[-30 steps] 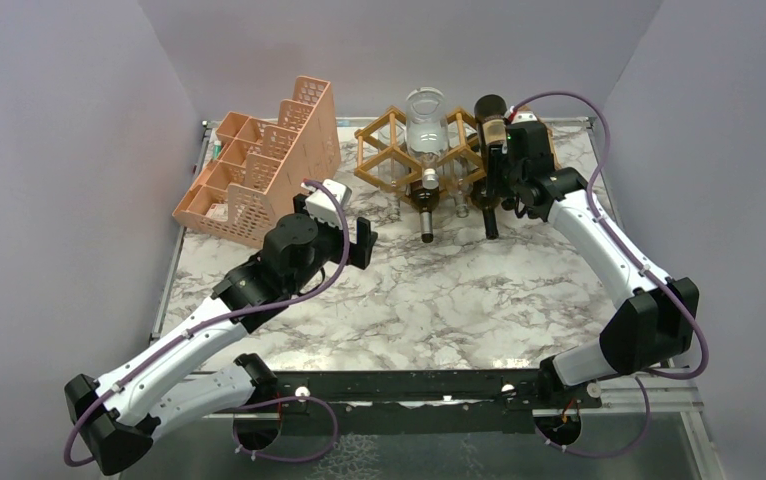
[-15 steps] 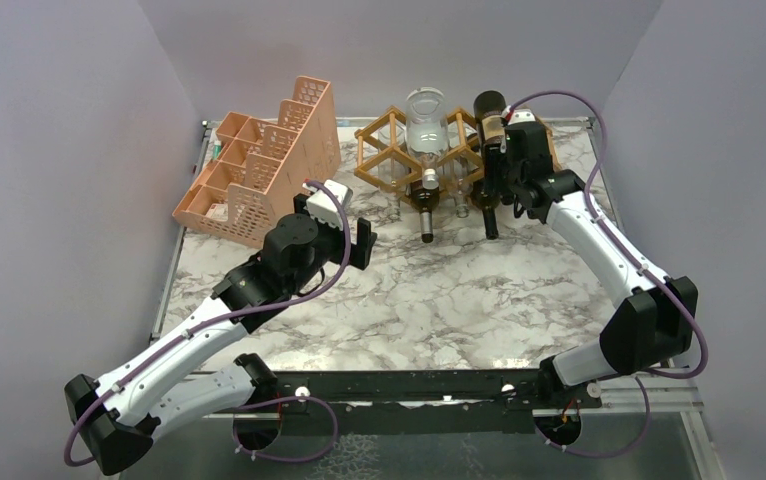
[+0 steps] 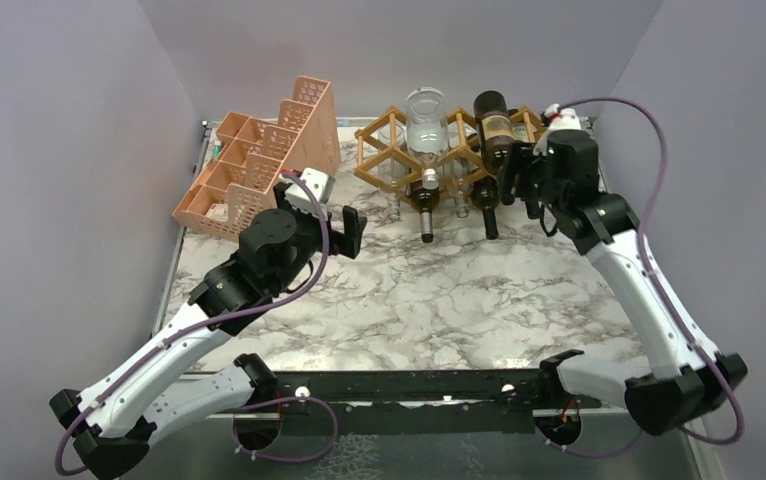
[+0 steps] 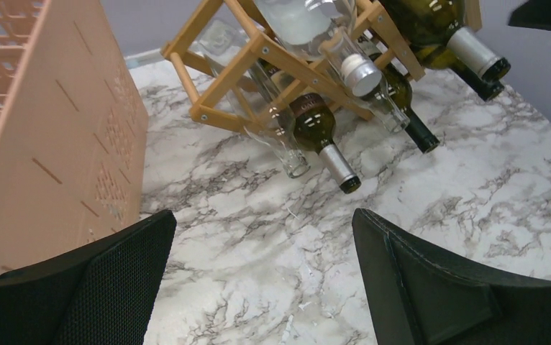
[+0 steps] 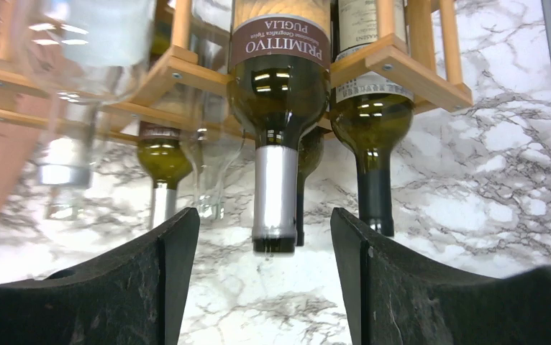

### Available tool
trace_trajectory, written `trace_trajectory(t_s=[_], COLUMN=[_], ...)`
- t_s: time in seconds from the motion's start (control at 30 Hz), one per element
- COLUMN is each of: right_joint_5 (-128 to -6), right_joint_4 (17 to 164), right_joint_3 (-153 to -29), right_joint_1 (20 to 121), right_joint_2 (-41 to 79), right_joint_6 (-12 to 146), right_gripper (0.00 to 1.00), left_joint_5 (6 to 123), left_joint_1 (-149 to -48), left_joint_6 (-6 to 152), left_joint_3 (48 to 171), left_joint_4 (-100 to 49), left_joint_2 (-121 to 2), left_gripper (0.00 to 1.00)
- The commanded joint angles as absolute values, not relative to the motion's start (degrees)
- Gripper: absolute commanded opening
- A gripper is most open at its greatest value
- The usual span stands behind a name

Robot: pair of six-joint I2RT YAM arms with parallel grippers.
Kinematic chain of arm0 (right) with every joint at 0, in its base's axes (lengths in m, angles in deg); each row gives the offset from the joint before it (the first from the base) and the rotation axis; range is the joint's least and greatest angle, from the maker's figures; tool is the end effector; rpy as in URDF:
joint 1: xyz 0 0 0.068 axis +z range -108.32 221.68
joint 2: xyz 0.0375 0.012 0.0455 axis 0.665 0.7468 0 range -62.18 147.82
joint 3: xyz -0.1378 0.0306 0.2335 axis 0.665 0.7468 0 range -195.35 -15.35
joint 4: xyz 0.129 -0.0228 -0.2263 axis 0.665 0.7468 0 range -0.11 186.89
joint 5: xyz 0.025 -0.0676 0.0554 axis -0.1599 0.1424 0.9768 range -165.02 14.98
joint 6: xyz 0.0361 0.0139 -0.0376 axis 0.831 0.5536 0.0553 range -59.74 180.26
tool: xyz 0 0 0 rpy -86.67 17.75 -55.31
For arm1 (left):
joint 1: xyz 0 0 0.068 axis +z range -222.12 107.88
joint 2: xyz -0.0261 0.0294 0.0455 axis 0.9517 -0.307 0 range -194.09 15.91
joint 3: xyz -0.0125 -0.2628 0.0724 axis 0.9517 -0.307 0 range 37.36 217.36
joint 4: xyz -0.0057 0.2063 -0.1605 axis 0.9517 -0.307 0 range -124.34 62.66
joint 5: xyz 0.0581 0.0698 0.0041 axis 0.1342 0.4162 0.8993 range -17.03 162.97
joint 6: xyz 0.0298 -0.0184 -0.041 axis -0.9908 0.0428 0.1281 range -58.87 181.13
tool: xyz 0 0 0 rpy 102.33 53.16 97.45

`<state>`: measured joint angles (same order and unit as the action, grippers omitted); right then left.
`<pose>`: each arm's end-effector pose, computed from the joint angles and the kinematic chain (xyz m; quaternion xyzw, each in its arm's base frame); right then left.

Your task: Put the wine bottle on the wine rack

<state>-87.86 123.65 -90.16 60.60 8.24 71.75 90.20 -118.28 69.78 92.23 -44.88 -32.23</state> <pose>0.2542 0.0787 0.3875 0.0007 0.8597 0.0384 0.5094 0.1365 -0.1270 0.3782 0.1545 0.7521 -0.1875 0.6126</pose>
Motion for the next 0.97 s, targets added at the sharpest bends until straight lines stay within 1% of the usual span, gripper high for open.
trace_trajectory(t_s=[0.0,0.2,0.4,0.7,0.93], right_joint_5=[-87.73,-88.69,-89.26,-90.46,-92.48], right_joint_4=[127.81,131.61,135.76,138.01,139.73], right_joint_3=[-86.82,-82.98,-84.34,-89.53,-91.45], right_joint_1=[60.62,60.59,60.66,60.66,60.62], right_joint_2=[-1.42,-14.18,-22.05,-29.11,-29.68], right_joint_6=[78.59,80.54,79.86,77.50,75.47], right_gripper=[0.71,0.74,0.75,0.75,0.75], left_joint_5=[96.19,99.13,101.47,101.84,101.12], left_joint_1=[-118.29,-118.30,-118.29,-118.33,-118.31], left_joint_6=[68.04,66.07,66.10,64.48,64.36], left_joint_3=[97.70,100.32,102.62,106.84,108.90], left_joint_4=[-48.95,-51.84,-55.69,-58.79,-59.63], left_joint_2=[-29.93,-25.64,-22.31,-18.55,-17.69], left_gripper=[0.99,0.99,0.99,0.99,0.99])
